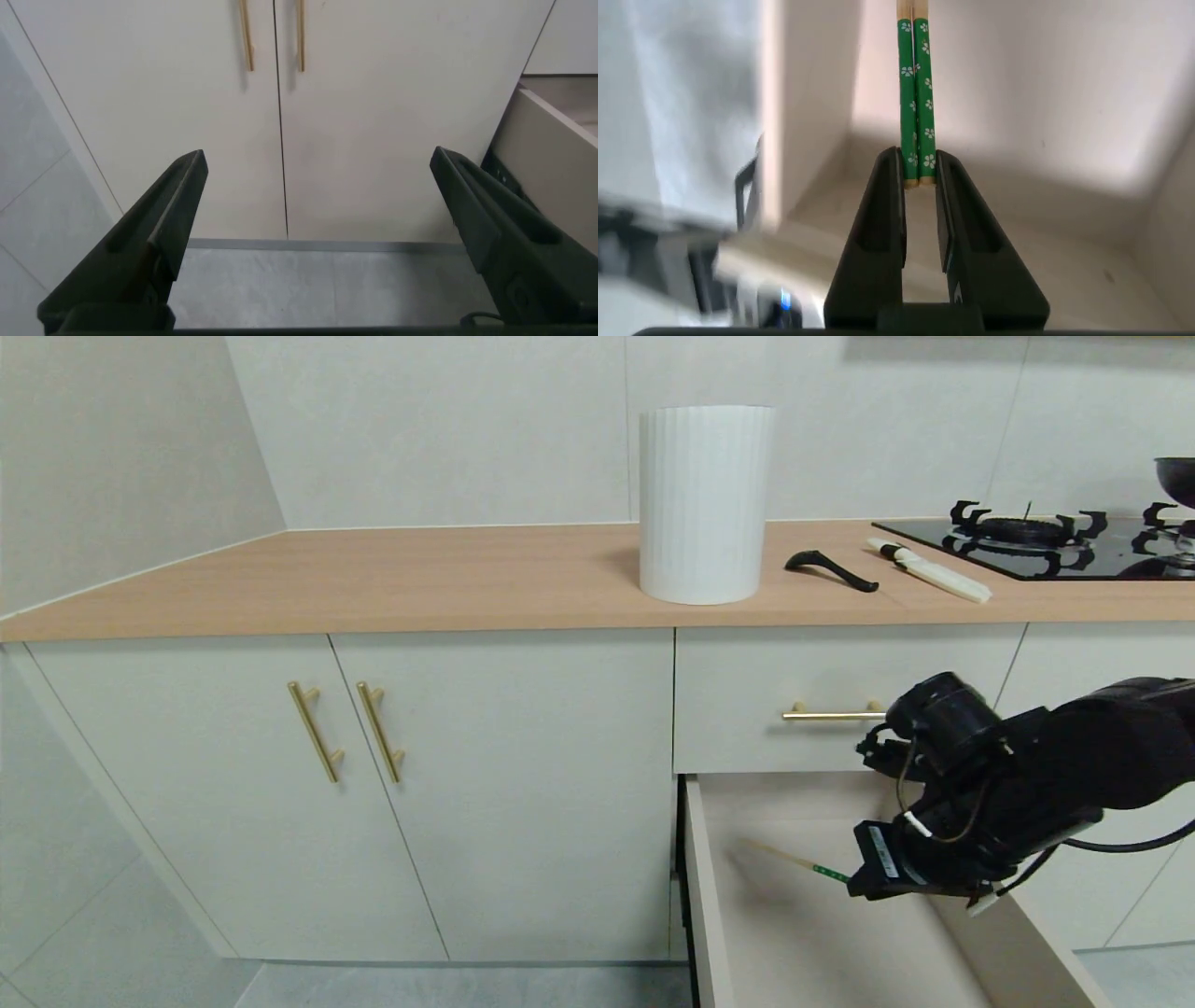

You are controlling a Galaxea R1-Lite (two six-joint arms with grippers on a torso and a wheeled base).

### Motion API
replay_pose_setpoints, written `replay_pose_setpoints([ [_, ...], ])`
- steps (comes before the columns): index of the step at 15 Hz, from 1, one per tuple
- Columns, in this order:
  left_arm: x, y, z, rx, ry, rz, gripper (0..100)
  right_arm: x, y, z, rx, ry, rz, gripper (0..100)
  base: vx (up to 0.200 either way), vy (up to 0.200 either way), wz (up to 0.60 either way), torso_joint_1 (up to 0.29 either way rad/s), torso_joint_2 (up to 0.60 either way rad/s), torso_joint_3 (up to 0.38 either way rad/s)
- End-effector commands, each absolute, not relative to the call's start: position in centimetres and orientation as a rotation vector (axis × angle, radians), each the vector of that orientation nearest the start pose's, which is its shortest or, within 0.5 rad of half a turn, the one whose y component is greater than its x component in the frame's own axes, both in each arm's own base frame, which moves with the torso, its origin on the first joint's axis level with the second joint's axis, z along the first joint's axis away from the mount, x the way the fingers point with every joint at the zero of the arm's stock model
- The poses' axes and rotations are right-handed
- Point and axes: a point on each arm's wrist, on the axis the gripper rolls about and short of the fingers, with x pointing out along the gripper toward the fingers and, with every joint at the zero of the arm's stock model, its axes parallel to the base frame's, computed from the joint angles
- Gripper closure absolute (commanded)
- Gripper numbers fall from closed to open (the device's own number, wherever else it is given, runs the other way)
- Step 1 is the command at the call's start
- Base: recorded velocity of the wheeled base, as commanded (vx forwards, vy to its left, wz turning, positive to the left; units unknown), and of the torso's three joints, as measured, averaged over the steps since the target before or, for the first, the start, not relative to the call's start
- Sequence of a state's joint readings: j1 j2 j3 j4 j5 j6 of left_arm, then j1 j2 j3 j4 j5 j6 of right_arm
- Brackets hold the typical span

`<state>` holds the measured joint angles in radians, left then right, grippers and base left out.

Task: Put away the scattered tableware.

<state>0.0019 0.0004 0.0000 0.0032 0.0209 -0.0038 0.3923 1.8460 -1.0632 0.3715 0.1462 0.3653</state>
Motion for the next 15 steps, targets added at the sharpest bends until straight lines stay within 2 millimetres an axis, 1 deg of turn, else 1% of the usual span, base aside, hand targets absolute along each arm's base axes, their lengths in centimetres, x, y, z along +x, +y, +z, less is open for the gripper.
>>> replay_pose_setpoints([
  [1,-2.3,0.0,7.5,-0.005,0.003,0.025,0,29.6,13.2,6.6,0.142,1.341,0.188,100,0.0,0.0,0.0,0.0,0.0,0.0],
  [2,-2.3,0.0,7.5,-0.005,0.003,0.023,0,30.0,13.7,5.5,0.147,1.348,0.18,100,0.0,0.0,0.0,0.0,0.0,0.0],
  [3,-2.3,0.0,7.5,-0.005,0.003,0.025,0,30.0,13.9,4.9,0.145,1.352,0.177,100,0.0,0.0,0.0,0.0,0.0,0.0],
  [4,-2.3,0.0,7.5,-0.005,0.003,0.025,0,30.0,14.6,3.1,0.108,1.359,0.167,100,0.0,0.0,0.0,0.0,0.0,0.0],
  [5,-2.3,0.0,7.5,-0.005,0.003,0.023,0,29.8,15.1,1.7,0.073,1.376,0.153,100,0.0,0.0,0.0,0.0,0.0,0.0],
  [6,-2.3,0.0,7.5,-0.005,0.003,0.023,0,29.8,15.1,1.7,0.073,1.376,0.153,100,0.0,0.0,0.0,0.0,0.0,0.0],
  [7,-2.3,0.0,7.5,-0.005,0.003,0.025,0,29.6,15.9,-1.0,-0.01,1.414,0.106,100,0.0,0.0,0.0,0.0,0.0,0.0],
  [9,-2.3,0.0,7.5,-0.005,0.003,0.023,0,29.4,16.2,-1.6,-0.067,1.383,0.058,100,0.0,0.0,0.0,0.0,0.0,0.0],
  [15,-2.3,0.0,7.5,-0.005,0.003,0.025,0,29.7,16.4,-1.7,-0.026,1.348,0.048,100,0.0,0.0,0.0,0.0,0.0,0.0],
])
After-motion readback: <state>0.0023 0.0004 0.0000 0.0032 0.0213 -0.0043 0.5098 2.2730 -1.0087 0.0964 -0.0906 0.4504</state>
